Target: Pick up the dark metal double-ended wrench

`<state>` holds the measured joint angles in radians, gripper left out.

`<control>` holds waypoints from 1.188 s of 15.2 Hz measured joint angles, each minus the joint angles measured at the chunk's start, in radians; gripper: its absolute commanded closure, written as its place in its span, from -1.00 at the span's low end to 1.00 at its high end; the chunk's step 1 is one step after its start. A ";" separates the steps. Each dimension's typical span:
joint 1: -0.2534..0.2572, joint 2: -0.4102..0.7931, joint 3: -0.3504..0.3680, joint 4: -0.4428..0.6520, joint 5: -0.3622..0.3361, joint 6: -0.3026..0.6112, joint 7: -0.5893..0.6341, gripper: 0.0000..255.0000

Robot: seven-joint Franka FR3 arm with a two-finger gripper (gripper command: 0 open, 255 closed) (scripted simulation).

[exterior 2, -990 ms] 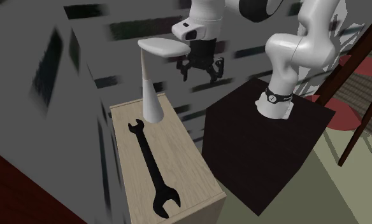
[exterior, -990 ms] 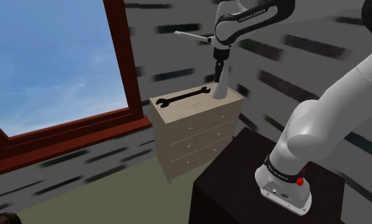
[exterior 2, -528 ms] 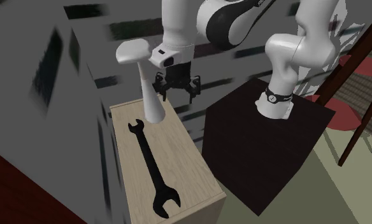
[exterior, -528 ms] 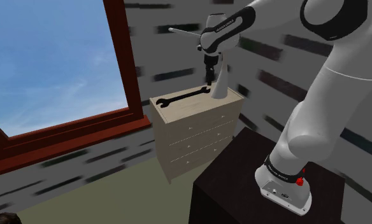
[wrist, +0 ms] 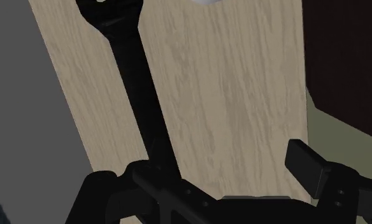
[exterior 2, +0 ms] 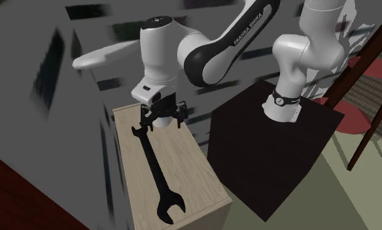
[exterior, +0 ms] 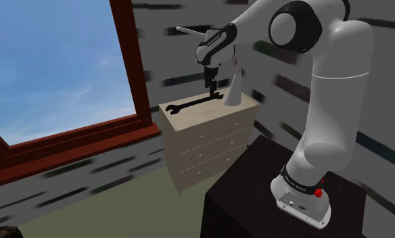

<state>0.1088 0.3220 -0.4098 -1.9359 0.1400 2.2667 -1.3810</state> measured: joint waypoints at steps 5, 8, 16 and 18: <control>-0.057 0.192 0.071 0.190 0.064 -0.005 -0.172 -1.00; -0.081 0.283 0.108 0.283 0.079 -0.009 -0.247 -1.00; -0.098 0.363 0.131 0.307 0.100 0.047 -0.274 -1.00; -0.098 0.368 0.132 0.307 0.101 0.052 -0.275 1.00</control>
<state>0.0103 0.6900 -0.2776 -1.6291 0.2413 2.3184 -1.6561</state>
